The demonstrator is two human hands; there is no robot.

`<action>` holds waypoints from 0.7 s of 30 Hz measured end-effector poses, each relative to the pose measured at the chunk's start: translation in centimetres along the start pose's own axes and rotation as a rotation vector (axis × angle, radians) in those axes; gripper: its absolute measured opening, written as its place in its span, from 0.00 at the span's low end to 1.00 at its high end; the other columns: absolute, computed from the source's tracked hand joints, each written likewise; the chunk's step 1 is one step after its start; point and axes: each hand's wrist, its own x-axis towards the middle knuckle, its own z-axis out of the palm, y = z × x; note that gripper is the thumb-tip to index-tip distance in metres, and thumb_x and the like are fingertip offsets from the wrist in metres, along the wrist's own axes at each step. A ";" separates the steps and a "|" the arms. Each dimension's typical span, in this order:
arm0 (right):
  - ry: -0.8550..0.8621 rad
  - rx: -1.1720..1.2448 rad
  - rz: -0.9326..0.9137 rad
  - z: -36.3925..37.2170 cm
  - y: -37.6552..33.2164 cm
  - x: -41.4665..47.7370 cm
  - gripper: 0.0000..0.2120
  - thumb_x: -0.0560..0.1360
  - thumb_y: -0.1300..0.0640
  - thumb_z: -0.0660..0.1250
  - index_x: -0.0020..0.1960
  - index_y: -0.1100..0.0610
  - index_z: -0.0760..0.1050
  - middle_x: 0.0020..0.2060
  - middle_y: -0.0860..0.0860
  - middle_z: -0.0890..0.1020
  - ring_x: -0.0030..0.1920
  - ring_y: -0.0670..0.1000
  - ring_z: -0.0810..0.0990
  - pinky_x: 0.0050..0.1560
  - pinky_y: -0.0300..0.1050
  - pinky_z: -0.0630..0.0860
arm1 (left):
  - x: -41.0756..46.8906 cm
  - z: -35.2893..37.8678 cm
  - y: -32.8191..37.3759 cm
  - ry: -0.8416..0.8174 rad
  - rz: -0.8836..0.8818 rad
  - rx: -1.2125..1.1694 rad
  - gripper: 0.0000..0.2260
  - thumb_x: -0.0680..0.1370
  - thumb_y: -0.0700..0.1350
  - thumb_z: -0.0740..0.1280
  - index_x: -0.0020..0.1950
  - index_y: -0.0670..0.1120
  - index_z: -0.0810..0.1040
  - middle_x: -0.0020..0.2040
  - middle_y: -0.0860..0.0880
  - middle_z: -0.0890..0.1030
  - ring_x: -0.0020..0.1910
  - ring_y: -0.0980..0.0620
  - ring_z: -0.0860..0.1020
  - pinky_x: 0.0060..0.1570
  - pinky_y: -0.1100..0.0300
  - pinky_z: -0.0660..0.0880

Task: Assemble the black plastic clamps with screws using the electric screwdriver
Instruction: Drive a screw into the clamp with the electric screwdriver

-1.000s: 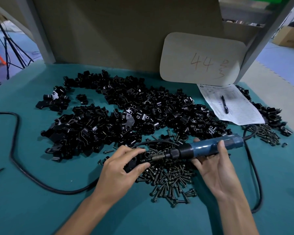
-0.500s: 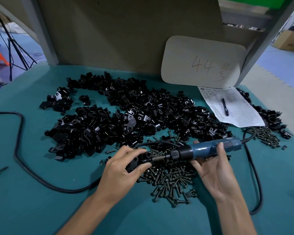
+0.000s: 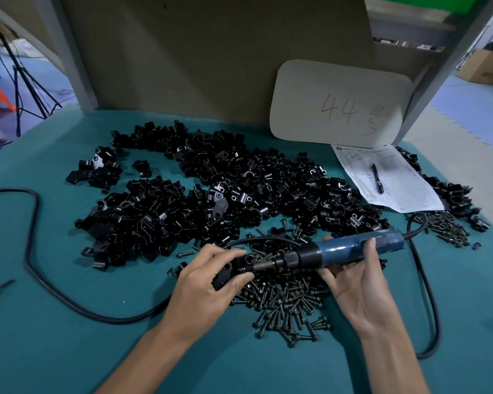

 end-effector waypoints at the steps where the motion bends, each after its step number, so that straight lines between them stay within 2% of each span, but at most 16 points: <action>1: 0.002 0.006 -0.001 0.0 0.0 0.0 0.25 0.78 0.38 0.60 0.70 0.50 0.70 0.60 0.60 0.84 0.63 0.56 0.83 0.53 0.52 0.84 | 0.0 0.0 0.0 0.004 0.001 -0.002 0.19 0.75 0.56 0.73 0.64 0.55 0.81 0.51 0.57 0.77 0.46 0.51 0.79 0.33 0.69 0.71; 5: -0.001 0.003 0.004 0.0 0.0 0.0 0.26 0.79 0.40 0.60 0.72 0.53 0.70 0.61 0.61 0.83 0.64 0.56 0.82 0.52 0.50 0.84 | 0.0 0.1 -0.1 0.008 0.006 -0.013 0.18 0.75 0.55 0.73 0.64 0.55 0.81 0.50 0.57 0.77 0.45 0.50 0.79 0.30 0.65 0.73; 8: 0.002 0.008 0.010 0.0 0.0 0.0 0.28 0.79 0.40 0.60 0.73 0.55 0.68 0.61 0.61 0.83 0.64 0.56 0.82 0.52 0.50 0.84 | -0.1 0.1 -0.2 0.004 0.000 0.000 0.18 0.75 0.56 0.73 0.64 0.56 0.81 0.50 0.56 0.77 0.46 0.50 0.79 0.34 0.60 0.76; 13: 0.014 0.023 0.014 0.3 0.0 -0.1 0.30 0.78 0.39 0.60 0.73 0.55 0.68 0.61 0.61 0.83 0.63 0.57 0.83 0.51 0.50 0.84 | -0.1 0.1 -0.2 -0.001 -0.011 0.004 0.19 0.75 0.56 0.73 0.64 0.55 0.81 0.50 0.56 0.76 0.46 0.50 0.79 0.38 0.59 0.76; 18: -0.007 0.031 0.013 0.5 0.0 -0.4 0.28 0.79 0.40 0.59 0.73 0.54 0.68 0.65 0.62 0.81 0.65 0.56 0.81 0.53 0.49 0.83 | -0.1 0.1 -0.3 0.011 -0.069 -0.043 0.19 0.74 0.60 0.71 0.63 0.57 0.81 0.49 0.54 0.77 0.43 0.49 0.79 0.39 0.60 0.76; 21: -0.012 0.072 -0.015 0.8 0.0 -0.6 0.21 0.79 0.44 0.61 0.70 0.50 0.70 0.64 0.61 0.82 0.65 0.56 0.82 0.54 0.49 0.83 | 0.1 -0.1 -0.1 0.020 -0.121 -0.109 0.15 0.74 0.61 0.71 0.59 0.62 0.81 0.48 0.54 0.78 0.41 0.50 0.79 0.38 0.61 0.76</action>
